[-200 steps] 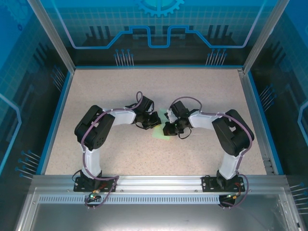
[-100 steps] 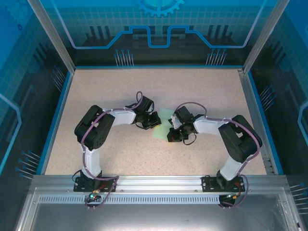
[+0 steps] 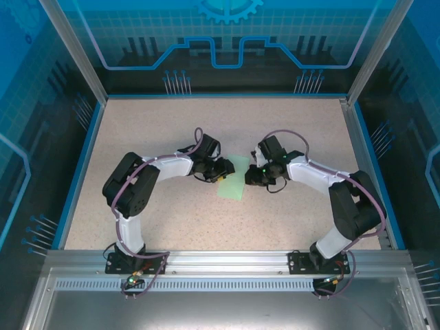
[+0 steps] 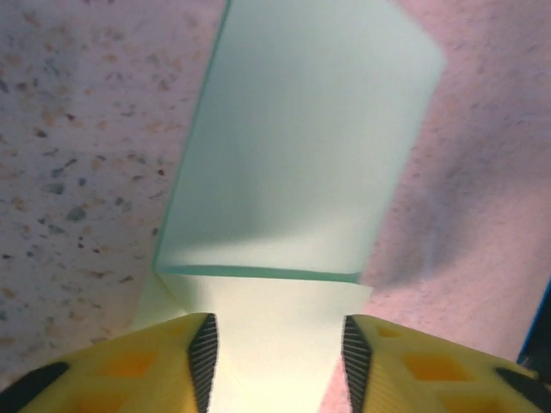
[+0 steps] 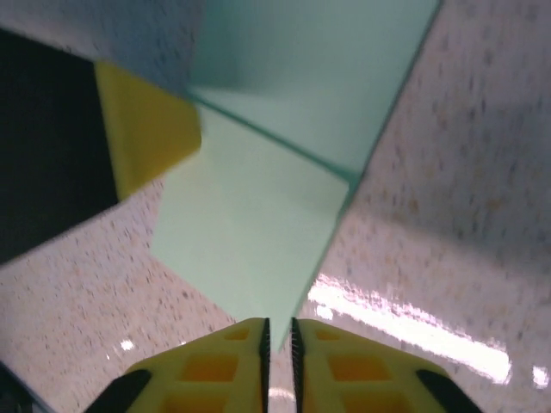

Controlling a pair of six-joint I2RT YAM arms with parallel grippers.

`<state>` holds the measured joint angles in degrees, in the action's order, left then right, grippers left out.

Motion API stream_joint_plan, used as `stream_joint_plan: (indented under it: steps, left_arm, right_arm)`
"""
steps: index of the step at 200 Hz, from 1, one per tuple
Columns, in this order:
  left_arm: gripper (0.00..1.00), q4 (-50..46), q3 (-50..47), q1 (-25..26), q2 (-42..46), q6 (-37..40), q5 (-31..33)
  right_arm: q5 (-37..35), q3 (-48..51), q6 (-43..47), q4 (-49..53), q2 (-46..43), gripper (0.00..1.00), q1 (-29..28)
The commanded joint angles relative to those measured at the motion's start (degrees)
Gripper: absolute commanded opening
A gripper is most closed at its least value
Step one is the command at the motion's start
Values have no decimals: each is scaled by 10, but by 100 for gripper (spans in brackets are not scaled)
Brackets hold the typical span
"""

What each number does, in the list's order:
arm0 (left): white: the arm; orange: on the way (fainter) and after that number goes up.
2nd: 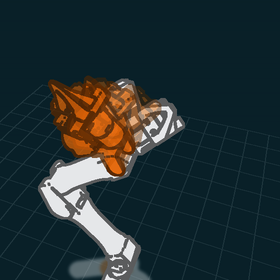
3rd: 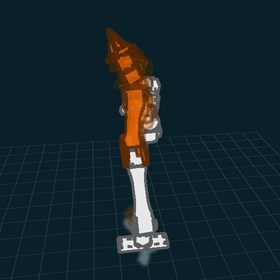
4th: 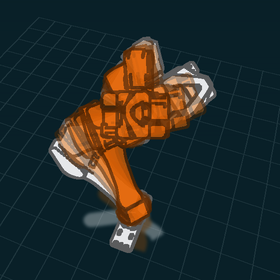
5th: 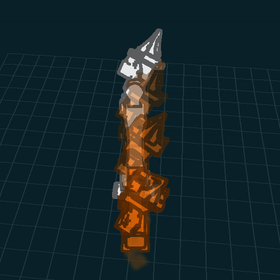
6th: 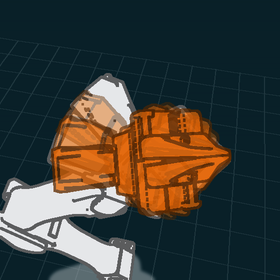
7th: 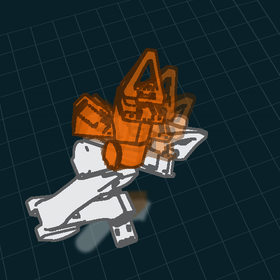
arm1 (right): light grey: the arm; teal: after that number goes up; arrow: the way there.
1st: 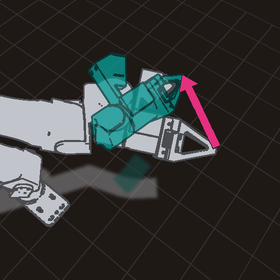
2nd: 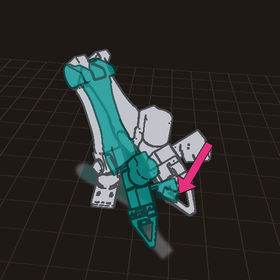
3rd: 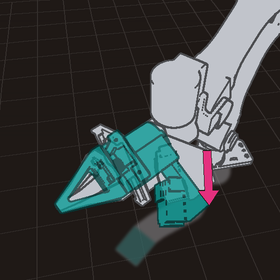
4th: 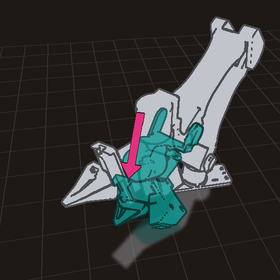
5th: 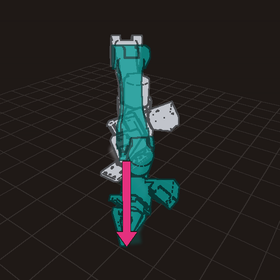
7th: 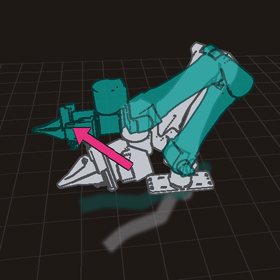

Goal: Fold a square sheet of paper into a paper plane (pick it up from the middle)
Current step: Fold the triangle a second time at the center of the table, then turn over the paper at the center of the table.

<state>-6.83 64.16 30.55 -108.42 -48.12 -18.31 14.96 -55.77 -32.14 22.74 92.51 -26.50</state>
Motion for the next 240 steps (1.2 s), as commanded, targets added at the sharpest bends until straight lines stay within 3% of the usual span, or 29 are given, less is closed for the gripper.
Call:
stream_joint_plan:
  steps: [1,35,95,175,240]
  left_arm:
    - [50,-4,3,1,43,-7,-8]
    - [59,19,-29,0,56,-11,-12]
    - [62,38,-38,-6,30,-21,-36]
    - [62,36,-31,-7,5,-25,-42]
    - [61,47,-40,-7,4,-26,-55]
  right_arm:
    - [-9,-22,-20,-18,30,25,19]
    - [19,-62,-5,-17,84,36,27]
    - [35,-97,28,-1,138,38,31]
    - [59,-100,43,5,170,32,31]
    - [82,-67,3,-44,162,10,46]
